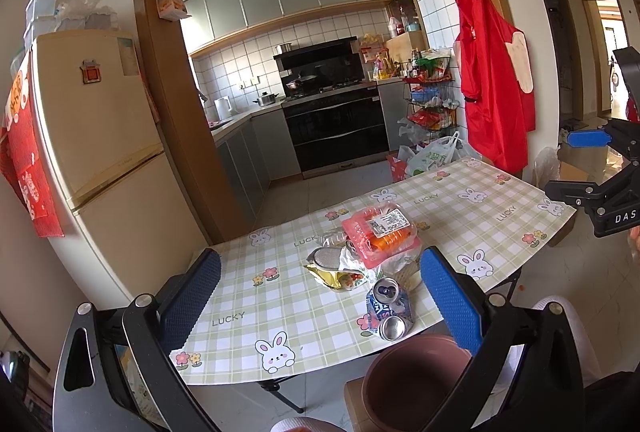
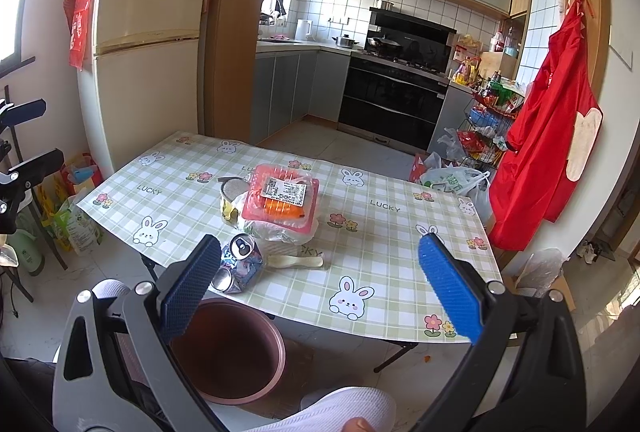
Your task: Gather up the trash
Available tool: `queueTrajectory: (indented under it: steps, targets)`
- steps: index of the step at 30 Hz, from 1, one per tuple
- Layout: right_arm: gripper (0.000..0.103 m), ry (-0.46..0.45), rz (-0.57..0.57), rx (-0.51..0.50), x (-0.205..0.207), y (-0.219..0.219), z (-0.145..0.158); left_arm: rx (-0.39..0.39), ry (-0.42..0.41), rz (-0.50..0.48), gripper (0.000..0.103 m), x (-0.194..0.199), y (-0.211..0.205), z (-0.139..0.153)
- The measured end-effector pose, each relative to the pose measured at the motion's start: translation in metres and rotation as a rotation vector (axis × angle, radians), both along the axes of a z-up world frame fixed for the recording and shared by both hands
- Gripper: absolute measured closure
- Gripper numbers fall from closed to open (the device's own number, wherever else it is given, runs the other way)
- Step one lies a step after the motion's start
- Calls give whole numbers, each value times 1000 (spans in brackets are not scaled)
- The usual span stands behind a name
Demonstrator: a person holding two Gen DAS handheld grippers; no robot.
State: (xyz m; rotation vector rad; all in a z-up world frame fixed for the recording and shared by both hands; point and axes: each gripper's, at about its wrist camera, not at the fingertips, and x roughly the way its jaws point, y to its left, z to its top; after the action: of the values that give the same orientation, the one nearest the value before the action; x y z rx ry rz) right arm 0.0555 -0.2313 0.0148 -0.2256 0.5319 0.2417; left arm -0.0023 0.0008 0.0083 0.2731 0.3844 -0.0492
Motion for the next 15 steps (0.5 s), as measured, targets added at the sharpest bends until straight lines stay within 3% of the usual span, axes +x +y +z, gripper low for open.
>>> queueTrajectory:
  steps: [12, 15]
  targets:
    - [6, -2, -3, -3, -5, 1, 5, -1, 1, -3, 5, 1, 6, 9]
    - [6, -3, -3, -4, -5, 2, 4, -1, -2, 0, 5, -1, 0, 0]
